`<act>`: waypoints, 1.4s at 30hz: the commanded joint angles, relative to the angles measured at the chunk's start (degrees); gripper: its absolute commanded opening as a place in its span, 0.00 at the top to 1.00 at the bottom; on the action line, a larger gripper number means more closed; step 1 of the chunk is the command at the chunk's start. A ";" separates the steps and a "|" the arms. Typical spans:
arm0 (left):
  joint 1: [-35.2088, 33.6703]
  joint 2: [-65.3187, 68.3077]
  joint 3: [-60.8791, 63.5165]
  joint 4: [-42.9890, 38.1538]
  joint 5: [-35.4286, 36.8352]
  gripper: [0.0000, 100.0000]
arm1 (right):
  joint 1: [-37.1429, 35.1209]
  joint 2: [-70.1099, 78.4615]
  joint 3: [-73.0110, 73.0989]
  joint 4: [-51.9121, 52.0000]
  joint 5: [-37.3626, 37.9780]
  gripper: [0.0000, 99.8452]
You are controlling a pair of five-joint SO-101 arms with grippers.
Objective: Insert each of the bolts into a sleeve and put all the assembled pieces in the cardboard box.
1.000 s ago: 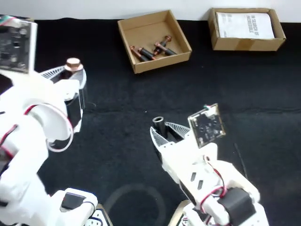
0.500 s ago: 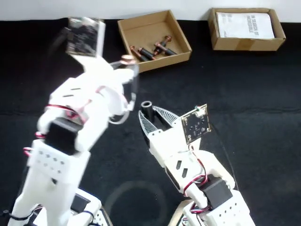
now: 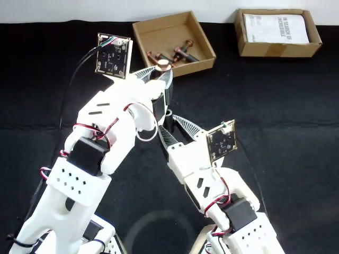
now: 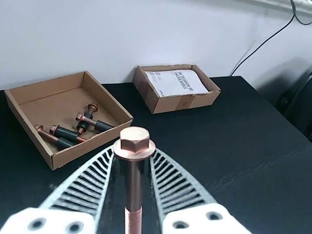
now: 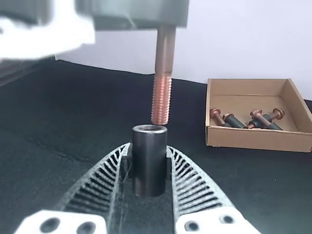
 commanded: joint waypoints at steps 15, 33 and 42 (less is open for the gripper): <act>3.74 -2.15 -7.78 4.22 -2.20 0.99 | 1.01 -0.31 0.75 -1.36 0.44 0.99; 4.62 -2.15 -7.34 6.68 -2.20 0.99 | 3.82 -0.57 0.66 -4.70 0.35 0.99; 5.05 -2.07 -4.09 6.24 -2.11 0.99 | 3.56 -0.57 0.66 -4.70 0.35 0.99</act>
